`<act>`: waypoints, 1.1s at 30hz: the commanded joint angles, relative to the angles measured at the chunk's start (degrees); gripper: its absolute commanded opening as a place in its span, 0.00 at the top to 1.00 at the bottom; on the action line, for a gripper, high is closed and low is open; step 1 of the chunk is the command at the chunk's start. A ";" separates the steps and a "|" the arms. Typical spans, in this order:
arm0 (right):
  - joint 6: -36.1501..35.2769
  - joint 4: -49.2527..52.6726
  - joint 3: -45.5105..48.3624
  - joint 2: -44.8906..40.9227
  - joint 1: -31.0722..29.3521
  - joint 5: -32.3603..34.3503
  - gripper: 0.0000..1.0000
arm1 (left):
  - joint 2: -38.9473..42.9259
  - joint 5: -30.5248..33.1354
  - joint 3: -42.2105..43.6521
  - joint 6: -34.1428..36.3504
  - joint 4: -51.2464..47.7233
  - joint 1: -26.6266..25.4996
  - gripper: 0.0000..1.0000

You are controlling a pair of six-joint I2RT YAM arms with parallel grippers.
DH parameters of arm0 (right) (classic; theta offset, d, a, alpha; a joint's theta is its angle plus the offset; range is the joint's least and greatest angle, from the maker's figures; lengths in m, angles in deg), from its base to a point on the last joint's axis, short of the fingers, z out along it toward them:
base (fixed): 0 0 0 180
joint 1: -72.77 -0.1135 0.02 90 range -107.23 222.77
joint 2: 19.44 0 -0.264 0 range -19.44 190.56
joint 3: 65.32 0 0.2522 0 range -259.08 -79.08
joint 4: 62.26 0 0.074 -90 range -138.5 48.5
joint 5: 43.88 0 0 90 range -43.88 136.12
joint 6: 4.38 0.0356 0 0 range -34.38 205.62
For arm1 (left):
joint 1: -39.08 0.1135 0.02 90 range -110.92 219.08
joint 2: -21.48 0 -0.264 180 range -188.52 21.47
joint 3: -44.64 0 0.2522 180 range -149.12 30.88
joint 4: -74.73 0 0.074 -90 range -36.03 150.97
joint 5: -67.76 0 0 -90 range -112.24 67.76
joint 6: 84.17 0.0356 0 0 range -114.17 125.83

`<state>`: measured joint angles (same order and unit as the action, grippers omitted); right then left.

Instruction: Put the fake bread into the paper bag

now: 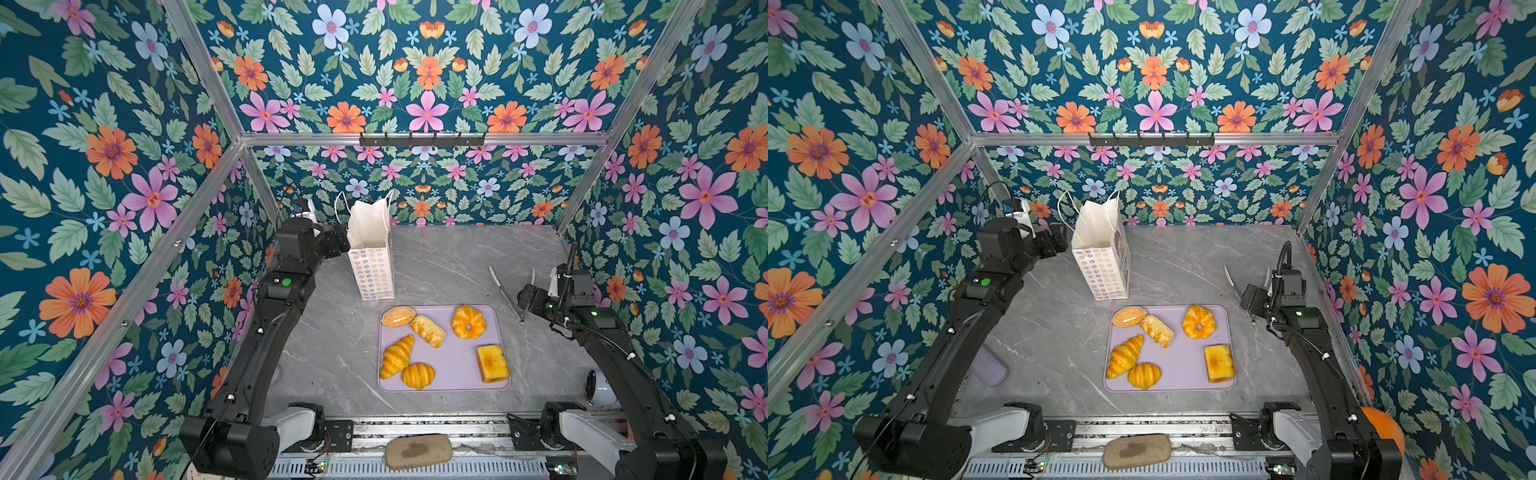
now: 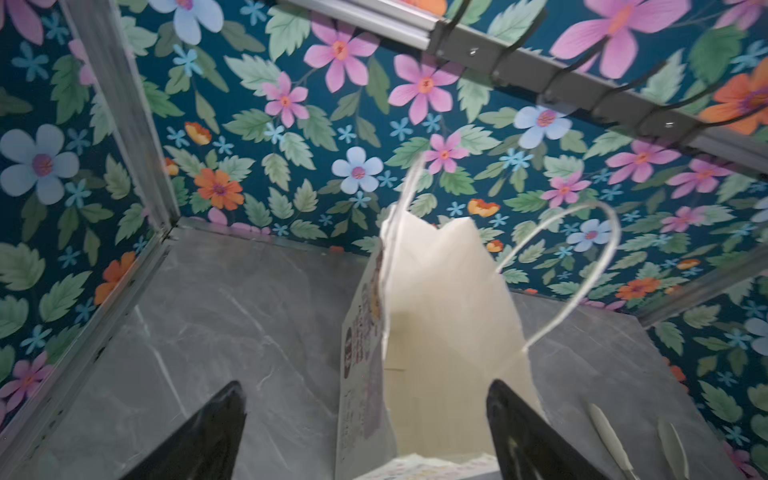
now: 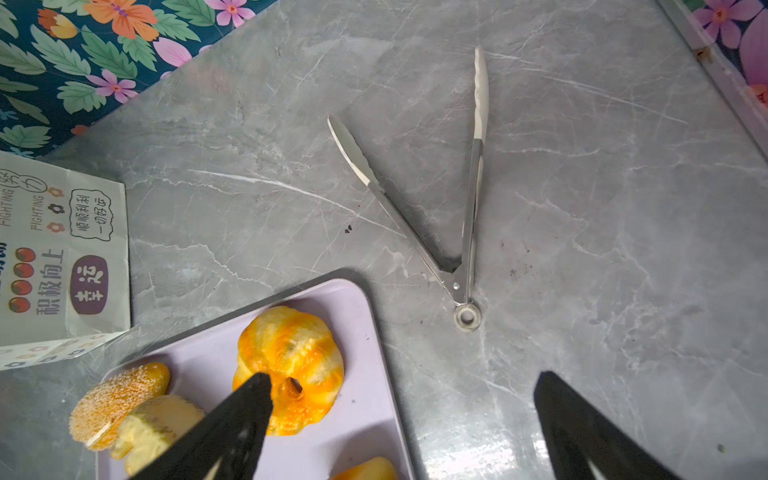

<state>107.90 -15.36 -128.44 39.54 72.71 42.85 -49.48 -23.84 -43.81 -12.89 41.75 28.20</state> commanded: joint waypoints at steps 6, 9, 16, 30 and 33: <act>0.39 -1.06 -0.75 1.65 -0.02 -3.66 0.01 | -6.93 -9.86 -5.48 0.14 -9.14 0.47 0.14; 0.50 -1.19 -0.93 1.99 -0.01 -4.07 0.01 | -9.27 -8.11 -7.02 0.60 -10.83 0.42 0.15; 0.97 -1.75 -1.21 2.54 -0.03 -5.03 0.01 | -14.30 -5.48 -9.99 1.46 -12.52 0.47 0.31; 0.30 -1.42 -1.06 3.32 0.02 -6.46 0.02 | -15.52 -0.57 -11.98 4.84 -17.83 1.09 0.93; 0.40 -1.49 -0.96 3.39 -0.03 -7.40 0.02 | -13.79 1.12 -11.44 5.36 -19.67 1.60 0.99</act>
<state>108.10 -16.73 -129.36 42.87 72.71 36.64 -64.52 -25.20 -55.53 -9.07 24.55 29.43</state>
